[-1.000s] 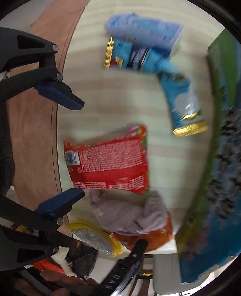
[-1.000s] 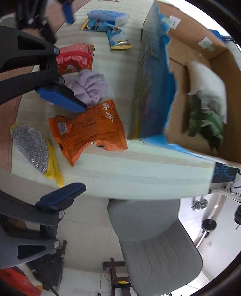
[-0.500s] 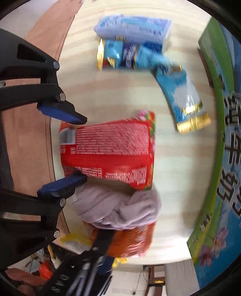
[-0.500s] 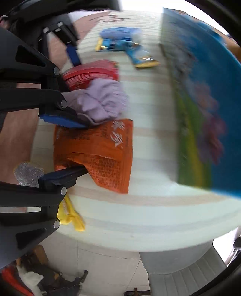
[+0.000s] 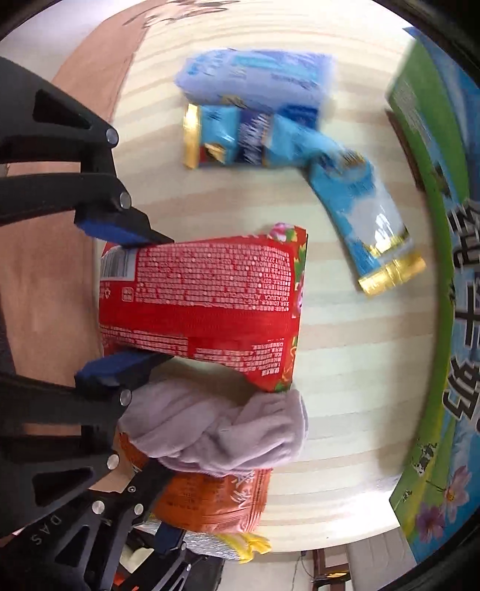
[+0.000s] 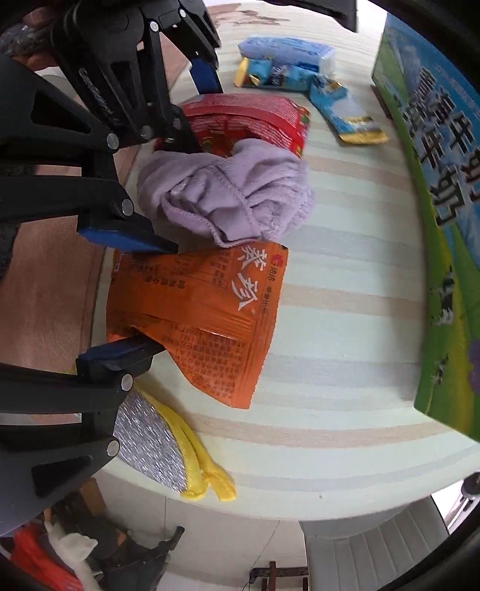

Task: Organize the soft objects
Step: 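Grasp the red pack with the left tool while the right tool grasps the orange pack, then carry the red and orange packs into the box and release both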

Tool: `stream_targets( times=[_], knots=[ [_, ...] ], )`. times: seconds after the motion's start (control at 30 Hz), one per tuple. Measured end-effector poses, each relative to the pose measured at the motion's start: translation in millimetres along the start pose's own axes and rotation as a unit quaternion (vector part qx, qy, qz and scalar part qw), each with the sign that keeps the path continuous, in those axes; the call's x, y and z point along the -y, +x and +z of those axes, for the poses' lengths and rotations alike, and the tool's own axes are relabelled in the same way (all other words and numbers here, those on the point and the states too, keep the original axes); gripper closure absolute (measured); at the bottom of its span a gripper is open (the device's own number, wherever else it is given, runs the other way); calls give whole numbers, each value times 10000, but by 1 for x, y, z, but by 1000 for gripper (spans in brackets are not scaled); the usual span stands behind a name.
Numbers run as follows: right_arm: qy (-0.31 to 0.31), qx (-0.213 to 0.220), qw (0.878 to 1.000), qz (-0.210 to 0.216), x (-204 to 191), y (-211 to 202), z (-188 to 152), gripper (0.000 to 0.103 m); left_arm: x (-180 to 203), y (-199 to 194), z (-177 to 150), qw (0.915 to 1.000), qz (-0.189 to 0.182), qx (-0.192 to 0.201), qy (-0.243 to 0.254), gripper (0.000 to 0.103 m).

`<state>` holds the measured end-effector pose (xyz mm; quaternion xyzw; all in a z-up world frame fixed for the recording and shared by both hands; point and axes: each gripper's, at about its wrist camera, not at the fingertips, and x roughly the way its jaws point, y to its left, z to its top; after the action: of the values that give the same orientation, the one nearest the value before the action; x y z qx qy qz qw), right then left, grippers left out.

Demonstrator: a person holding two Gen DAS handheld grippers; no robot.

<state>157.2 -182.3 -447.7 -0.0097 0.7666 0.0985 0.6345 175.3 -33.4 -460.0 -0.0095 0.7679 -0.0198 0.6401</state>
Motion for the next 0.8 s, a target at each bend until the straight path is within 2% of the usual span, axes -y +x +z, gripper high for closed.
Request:
stream_targets(
  times=[0.13,0.3,0.4,0.5,0.53,0.63,0.67,0.7,0.8],
  knots=[
    [-135,-74,9998,80,-4,-5,-30,59,-25,-2,-39,9990,351,0,-262,56],
    [-265,-219,9994,-10,-10,-1,-70,59,-49,18,-84,9973,372,-264,-583,56],
    [-346,-292,9988,-177,-14,7,-90,59,-48,25,-98,9977,353,-222,-542,52],
    [-269,-443,9984,-220,-19,17,-95,58,-39,32,-97,9979,382,-220,-478,48],
    [-227,-440,9985,-230,-20,20,-99,57,-34,30,-86,9979,387,-204,-485,48],
    [-245,-422,9983,-309,-17,28,-108,57,-18,30,-65,9981,356,-200,-462,52],
    [-252,-410,9984,-306,-19,28,-101,57,-16,30,-67,9981,375,-184,-450,57],
    [-260,-378,9985,-283,-33,30,-99,58,-26,18,-67,9982,371,-165,-448,58],
    [-336,-289,9984,-340,-45,23,-97,62,-22,-8,-69,9987,203,-35,-476,59]
  ],
)
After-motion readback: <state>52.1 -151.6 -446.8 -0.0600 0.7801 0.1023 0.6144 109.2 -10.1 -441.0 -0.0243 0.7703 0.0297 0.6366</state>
